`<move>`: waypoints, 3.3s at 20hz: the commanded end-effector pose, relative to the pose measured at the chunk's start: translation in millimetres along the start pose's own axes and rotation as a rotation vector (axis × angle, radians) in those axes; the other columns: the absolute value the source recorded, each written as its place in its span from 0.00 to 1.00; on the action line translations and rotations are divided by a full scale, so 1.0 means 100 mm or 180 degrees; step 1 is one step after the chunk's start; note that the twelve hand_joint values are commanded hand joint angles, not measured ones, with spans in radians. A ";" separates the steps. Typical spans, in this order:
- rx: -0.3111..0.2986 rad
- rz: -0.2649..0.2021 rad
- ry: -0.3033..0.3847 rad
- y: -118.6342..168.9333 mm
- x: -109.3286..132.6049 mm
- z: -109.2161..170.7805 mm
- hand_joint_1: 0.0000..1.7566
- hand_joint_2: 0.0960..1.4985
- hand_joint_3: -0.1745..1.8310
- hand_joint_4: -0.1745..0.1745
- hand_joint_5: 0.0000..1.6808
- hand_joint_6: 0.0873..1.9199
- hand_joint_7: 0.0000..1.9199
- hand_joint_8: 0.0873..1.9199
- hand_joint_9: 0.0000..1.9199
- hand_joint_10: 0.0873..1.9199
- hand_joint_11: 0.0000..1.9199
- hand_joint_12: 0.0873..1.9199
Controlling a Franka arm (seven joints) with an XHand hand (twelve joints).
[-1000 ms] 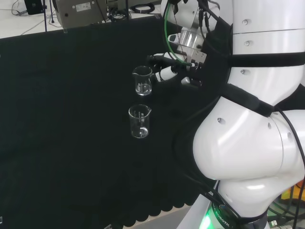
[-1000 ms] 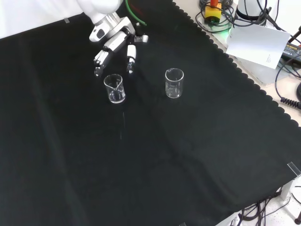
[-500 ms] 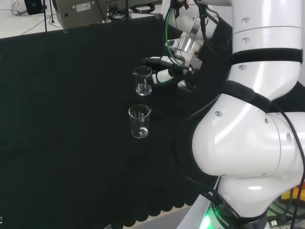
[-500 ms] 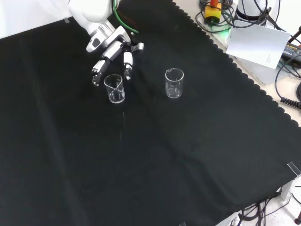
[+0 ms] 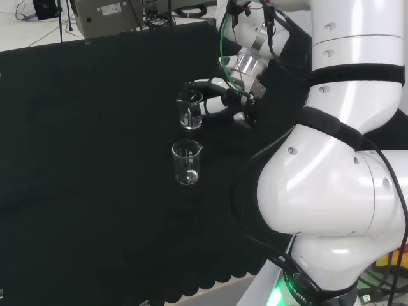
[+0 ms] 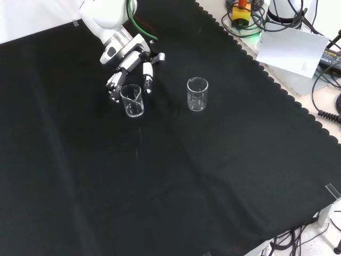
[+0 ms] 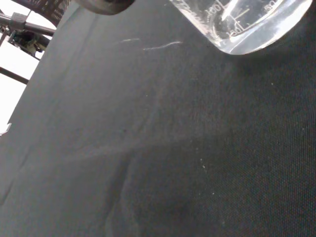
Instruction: Pick up the beaker on the right.
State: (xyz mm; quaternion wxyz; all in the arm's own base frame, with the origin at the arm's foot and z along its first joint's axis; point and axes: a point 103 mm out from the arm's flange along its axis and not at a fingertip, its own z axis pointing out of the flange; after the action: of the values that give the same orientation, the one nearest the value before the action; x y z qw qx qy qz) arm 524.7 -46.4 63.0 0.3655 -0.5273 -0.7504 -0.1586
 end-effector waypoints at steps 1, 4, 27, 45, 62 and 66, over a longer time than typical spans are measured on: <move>-0.0107 0.0064 0.0023 0.03 -0.05 0.05 0.50 0.58 0.00 0.43 0.22 0.00 0.12 0.32 0.21 0.30 0.02 0.70; -0.0209 0.0044 0.0036 0.04 -0.06 0.01 0.51 0.58 0.00 0.43 0.22 0.00 0.11 0.31 0.20 0.30 0.02 0.70; -0.0045 -0.0068 0.0137 0.17 -0.07 0.12 0.51 0.56 0.00 0.53 0.19 0.00 0.05 0.31 0.14 0.29 0.00 0.66; -0.0035 -0.0141 0.0431 0.23 -0.07 0.21 0.54 0.56 0.00 0.50 0.12 0.17 0.09 0.36 0.17 0.30 0.01 0.70; -0.1068 -0.0001 0.0369 0.18 0.07 -0.03 0.73 0.72 0.00 0.32 0.63 0.43 0.63 0.33 0.69 0.30 0.61 0.42; -0.1195 -0.0238 -0.0220 0.10 0.33 -0.43 0.74 0.67 0.00 0.30 0.75 0.23 0.78 0.09 0.77 0.29 0.66 0.42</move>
State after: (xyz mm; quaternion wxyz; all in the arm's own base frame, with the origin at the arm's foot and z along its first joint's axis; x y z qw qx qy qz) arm 536.9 -28.0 50.8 0.3677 -0.5501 -0.6956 -0.2799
